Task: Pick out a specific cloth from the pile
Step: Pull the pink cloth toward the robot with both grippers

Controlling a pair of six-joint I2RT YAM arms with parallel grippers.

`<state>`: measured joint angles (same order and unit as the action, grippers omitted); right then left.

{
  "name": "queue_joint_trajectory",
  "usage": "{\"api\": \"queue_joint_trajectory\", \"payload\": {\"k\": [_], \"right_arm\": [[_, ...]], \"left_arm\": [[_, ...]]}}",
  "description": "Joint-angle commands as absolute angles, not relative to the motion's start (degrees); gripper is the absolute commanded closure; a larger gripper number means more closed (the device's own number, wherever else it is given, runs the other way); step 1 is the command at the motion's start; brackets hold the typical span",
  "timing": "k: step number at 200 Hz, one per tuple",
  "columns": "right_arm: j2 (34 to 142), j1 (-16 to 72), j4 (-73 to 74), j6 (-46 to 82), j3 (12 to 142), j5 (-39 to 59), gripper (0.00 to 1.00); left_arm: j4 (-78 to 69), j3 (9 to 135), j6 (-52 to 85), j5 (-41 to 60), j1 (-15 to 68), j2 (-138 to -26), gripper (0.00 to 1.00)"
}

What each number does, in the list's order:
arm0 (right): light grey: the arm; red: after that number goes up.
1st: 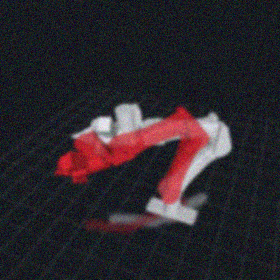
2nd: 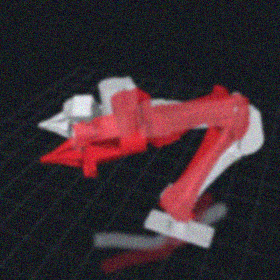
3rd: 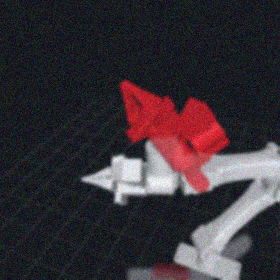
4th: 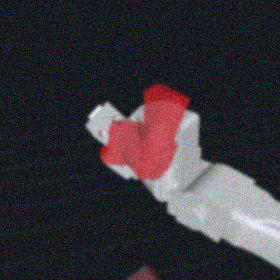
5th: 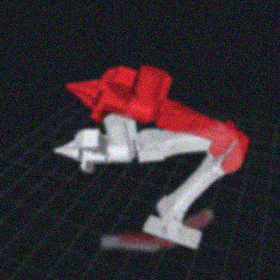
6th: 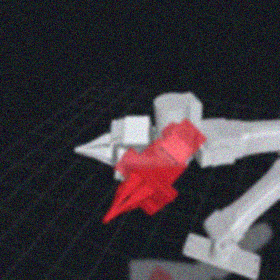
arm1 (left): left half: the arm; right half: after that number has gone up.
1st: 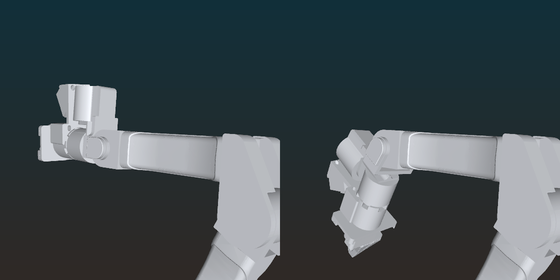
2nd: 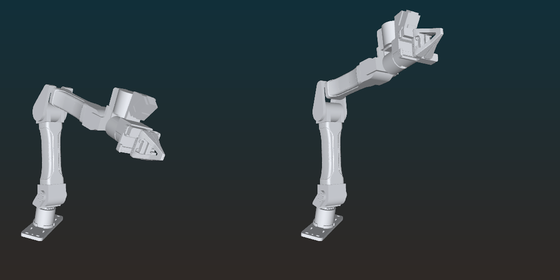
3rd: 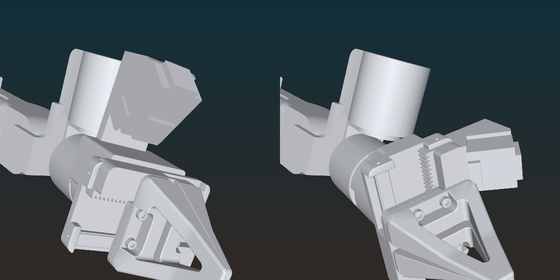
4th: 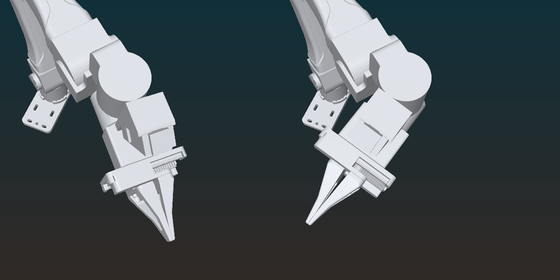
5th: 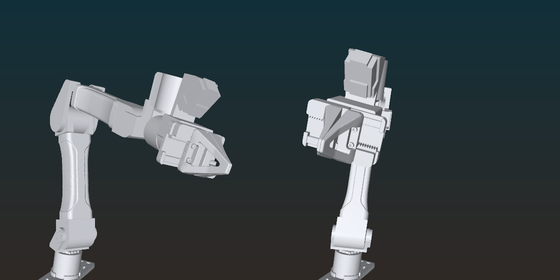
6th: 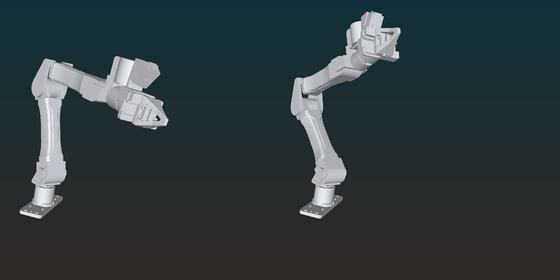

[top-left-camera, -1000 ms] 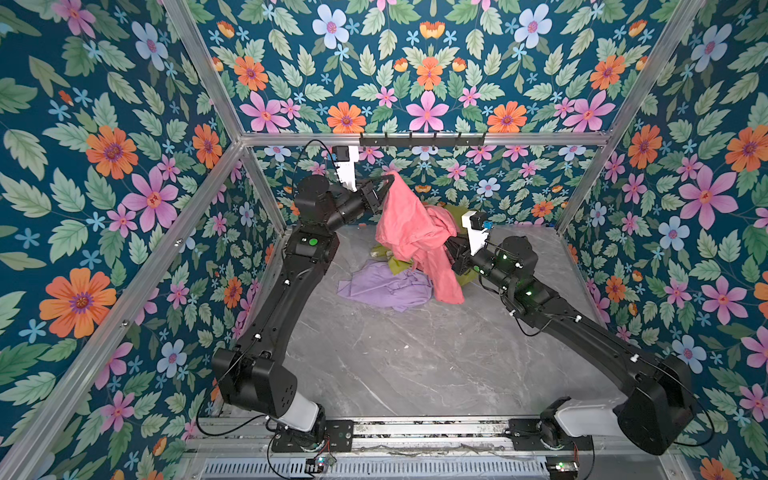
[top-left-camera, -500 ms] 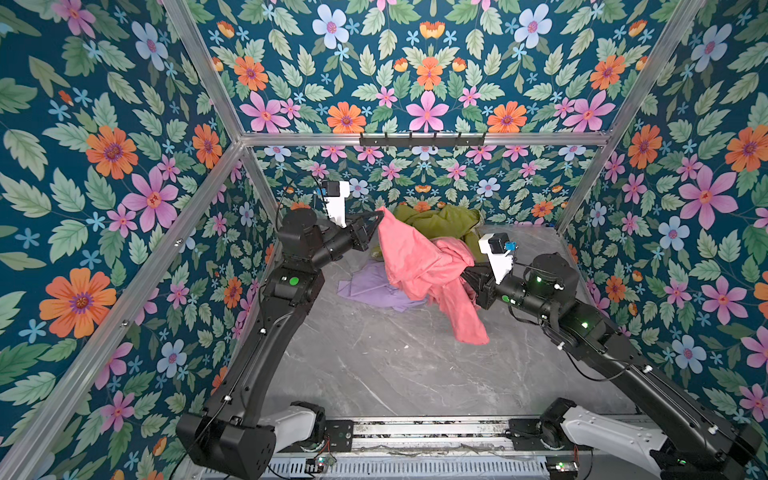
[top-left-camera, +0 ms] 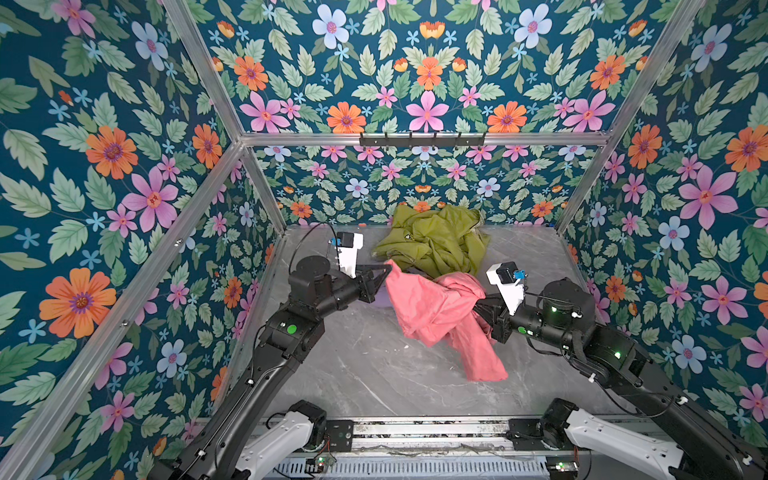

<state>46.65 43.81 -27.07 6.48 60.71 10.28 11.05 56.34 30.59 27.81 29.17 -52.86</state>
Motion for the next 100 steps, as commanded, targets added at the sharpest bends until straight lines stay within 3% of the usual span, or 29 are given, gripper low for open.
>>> {"api": "queue_joint_trajectory", "payload": {"k": [1,56,100], "right_arm": [[44.8,43.86,-27.66,6.84,59.71,8.56,0.97],[42.94,43.86,-27.81,5.34,54.85,7.86,0.96],[41.94,43.81,-25.72,5.36,48.76,7.73,0.96]], "left_arm": [[12.17,52.52,33.1,26.59,32.33,-51.55,1.0],[10.96,41.39,37.94,20.46,42.94,-51.26,1.0],[0.08,31.98,41.92,21.8,45.26,-55.05,1.0]]}}
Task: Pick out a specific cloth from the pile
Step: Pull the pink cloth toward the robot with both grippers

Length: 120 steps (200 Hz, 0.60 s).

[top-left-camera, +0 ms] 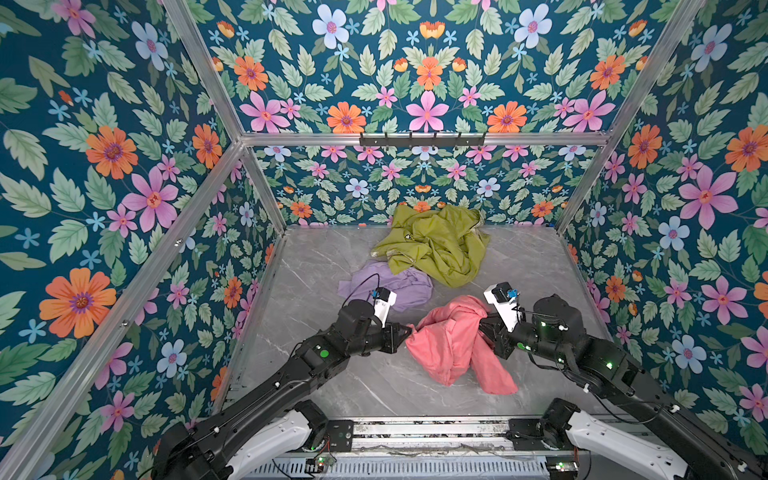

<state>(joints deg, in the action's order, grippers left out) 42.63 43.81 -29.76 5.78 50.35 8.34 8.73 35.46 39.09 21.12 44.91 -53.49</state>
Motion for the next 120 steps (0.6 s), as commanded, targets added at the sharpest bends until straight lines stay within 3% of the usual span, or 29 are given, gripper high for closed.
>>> {"api": "queue_joint_trajectory", "payload": {"k": [1,45,120], "right_arm": [[41.93,43.84,-25.69,5.36,48.68,7.73,0.96],[43.35,43.86,-23.45,4.68,47.09,9.94,0.97],[46.06,43.86,-18.77,3.6,44.11,11.83,1.0]], "left_arm": [[-0.27,31.72,41.97,21.97,45.26,-55.17,1.0],[-11.66,23.73,44.01,25.63,45.26,-62.03,1.0],[-20.54,22.27,43.78,27.08,45.59,-72.95,1.0]]}}
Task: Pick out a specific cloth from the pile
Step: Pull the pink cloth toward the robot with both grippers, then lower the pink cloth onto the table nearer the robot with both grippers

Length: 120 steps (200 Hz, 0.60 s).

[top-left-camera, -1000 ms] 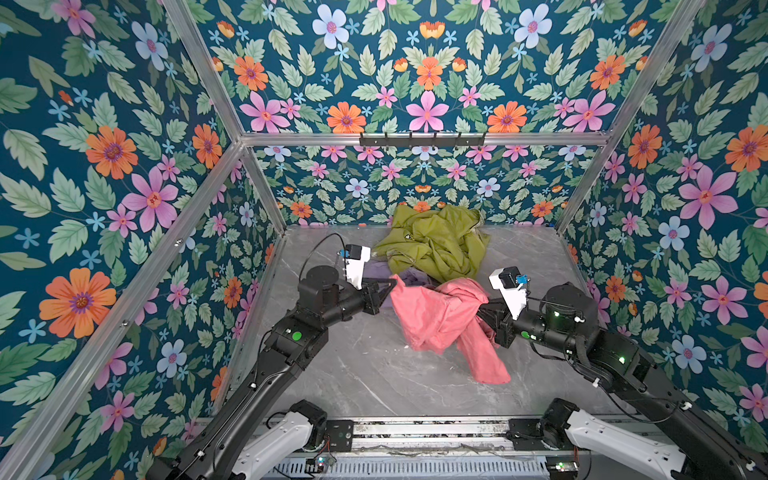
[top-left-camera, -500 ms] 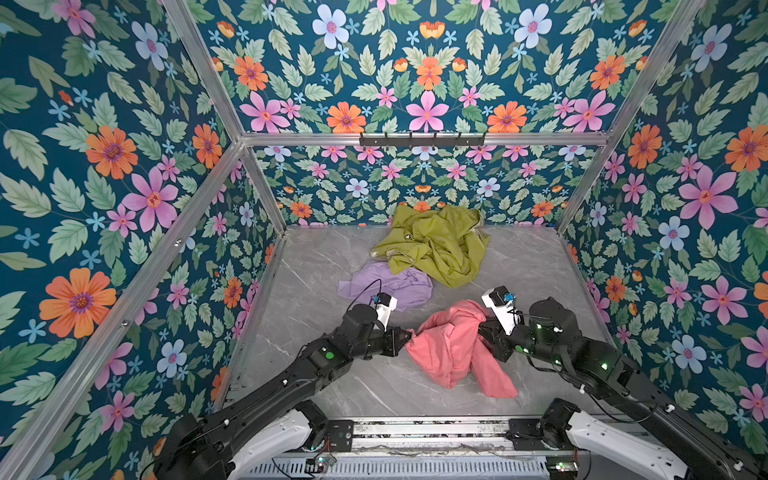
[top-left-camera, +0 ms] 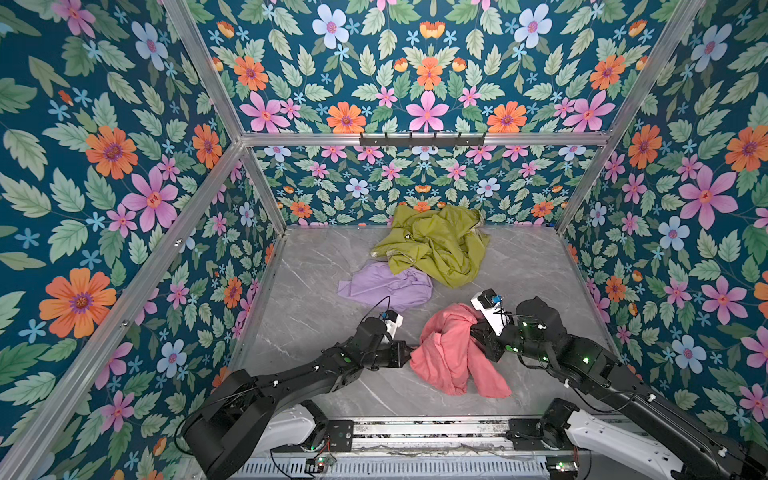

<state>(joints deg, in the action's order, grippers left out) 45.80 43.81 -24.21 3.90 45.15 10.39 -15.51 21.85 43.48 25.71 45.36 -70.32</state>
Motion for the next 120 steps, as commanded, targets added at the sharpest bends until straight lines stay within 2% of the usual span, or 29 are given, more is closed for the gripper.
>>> {"api": "queue_joint_trajectory", "payload": {"k": [1,26,55,79,100,120], "right_arm": [[46.06,43.86,-18.66,3.64,43.99,11.85,1.0],[46.3,43.86,-16.46,4.47,42.38,12.35,1.0],[46.07,43.86,-16.36,4.45,43.04,13.14,1.0],[46.05,43.86,-17.91,3.23,44.53,11.4,1.0],[46.12,43.86,-20.0,1.74,45.98,9.42,1.0],[46.98,43.86,-20.39,0.29,46.58,8.11,1.0]], "left_arm": [[-20.6,22.34,43.77,27.12,45.6,-73.08,1.0],[-21.77,22.88,43.42,27.58,45.97,-76.1,1.0],[-21.08,24.09,42.01,27.66,45.97,-77.09,0.56],[-16.42,25.7,40.2,25.33,45.38,-74.59,0.37],[-14.87,25.33,40.2,22.53,44.31,-71.64,0.3],[-15.6,24.63,40.82,21.3,43.78,-70.71,0.3]]}}
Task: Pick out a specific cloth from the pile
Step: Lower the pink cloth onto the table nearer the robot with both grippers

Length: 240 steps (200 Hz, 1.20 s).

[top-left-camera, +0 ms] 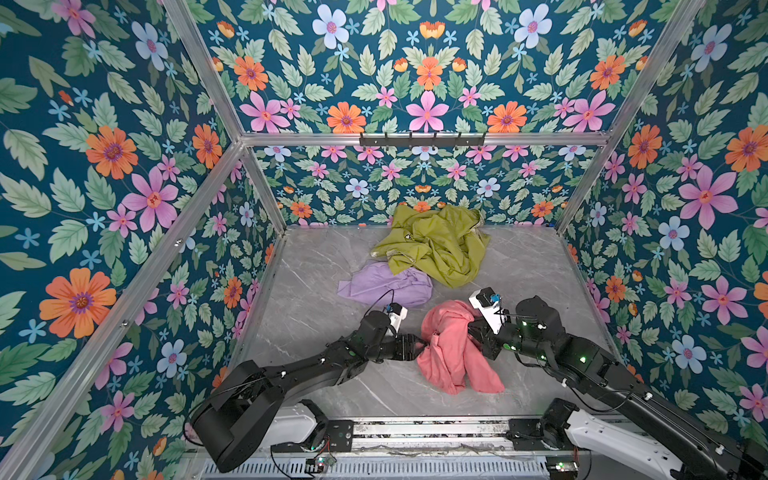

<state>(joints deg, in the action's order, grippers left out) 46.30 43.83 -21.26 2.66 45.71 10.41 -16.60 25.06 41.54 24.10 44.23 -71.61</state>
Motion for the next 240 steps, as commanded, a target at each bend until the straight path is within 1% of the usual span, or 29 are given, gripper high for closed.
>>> {"api": "queue_joint_trajectory", "payload": {"k": [1,19,48,81,111,128,165,184,201,217,240], "right_arm": [[47.04,43.86,-20.39,0.19,46.62,8.05,1.0],[48.99,44.62,-20.24,-0.92,47.15,6.91,1.0],[52.62,49.48,-19.46,-4.78,47.95,0.63,0.99],[56.76,51.48,-17.37,-5.23,48.35,0.38,0.97],[62.68,56.83,-10.66,-7.06,45.35,-4.5,0.97],[67.58,59.87,-6.7,-6.67,44.44,-5.62,0.94],[76.91,60.58,3.29,-2.75,43.12,1.71,0.87],[81.67,60.6,6.61,-0.63,43.04,5.53,0.84],[85.25,60.59,7.71,0.83,42.37,7.7,0.78],[86.72,60.56,8.98,2.05,39.9,8.47,0.76],[86.05,59.33,10.22,3.54,36.62,10.14,0.73]], "left_arm": [[-15.58,24.62,40.89,21.24,43.78,-70.69,0.3],[-13.83,24.39,41.0,20.29,43.3,-69.66,0.3],[-10.64,21.03,42.9,20.07,42.29,-64.56,0.3],[-2.94,18.87,44.52,16.86,39.76,-57.79,0.3],[0.09,19.07,46.5,15.45,35.91,-55.6,0.31],[1.76,19.3,46.87,14.43,35.48,-55.14,0.32],[8.72,19.78,47.36,11.24,33.23,-50.78,0.33],[9.84,19.52,47.41,10.8,32.42,-48.42,0.33],[9.58,19.05,47.67,11.31,32.43,-48.23,0.33],[9.1,18.89,47.72,11.6,32.43,-48.77,0.34],[7.82,18.81,47.18,11.76,32.43,-49.2,0.34]]}}
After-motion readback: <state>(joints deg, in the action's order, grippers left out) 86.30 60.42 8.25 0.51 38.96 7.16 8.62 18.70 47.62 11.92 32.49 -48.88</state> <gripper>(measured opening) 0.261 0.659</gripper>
